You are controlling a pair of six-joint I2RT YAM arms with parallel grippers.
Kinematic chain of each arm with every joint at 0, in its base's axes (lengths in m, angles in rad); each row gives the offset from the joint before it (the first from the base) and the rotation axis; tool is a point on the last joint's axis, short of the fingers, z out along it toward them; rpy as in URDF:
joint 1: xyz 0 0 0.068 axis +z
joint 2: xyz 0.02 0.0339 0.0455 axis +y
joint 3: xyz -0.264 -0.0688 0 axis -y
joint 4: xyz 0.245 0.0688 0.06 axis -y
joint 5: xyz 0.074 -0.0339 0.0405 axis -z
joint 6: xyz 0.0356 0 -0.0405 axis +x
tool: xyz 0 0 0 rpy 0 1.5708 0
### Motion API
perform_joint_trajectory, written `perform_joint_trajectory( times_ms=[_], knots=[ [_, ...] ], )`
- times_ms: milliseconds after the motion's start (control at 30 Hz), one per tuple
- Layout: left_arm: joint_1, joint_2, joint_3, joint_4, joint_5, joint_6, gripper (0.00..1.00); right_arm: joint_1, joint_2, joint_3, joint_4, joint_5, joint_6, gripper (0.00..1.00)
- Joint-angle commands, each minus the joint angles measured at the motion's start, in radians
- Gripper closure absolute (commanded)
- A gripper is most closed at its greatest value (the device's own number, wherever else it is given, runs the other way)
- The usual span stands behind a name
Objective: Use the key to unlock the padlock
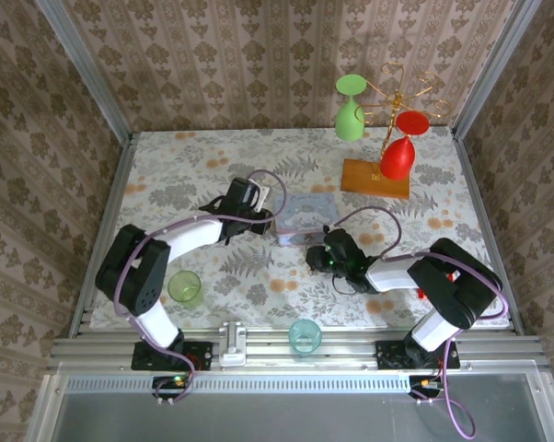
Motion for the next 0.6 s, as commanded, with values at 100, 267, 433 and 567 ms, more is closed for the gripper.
perform_joint_trajectory(
  times_ms=[100,267,433,567],
  knots=[
    [-0.08,0.047,0.211,0.009,0.145,0.174,0.64,0.011,0.005,-0.036,0.037,0.089,0.173,0.99],
    [-0.17,0.223,0.317,-0.051,0.186,0.282,0.65,0.025,0.029,-0.087,0.15,0.132,0.264,1.0],
    [-0.179,0.303,0.326,-0.055,0.12,0.256,0.68,0.067,0.089,-0.071,0.216,0.175,0.304,1.0],
    [-0.189,0.301,0.267,-0.034,0.045,0.242,0.73,0.096,0.139,-0.038,0.26,0.219,0.339,1.0]
  ],
)
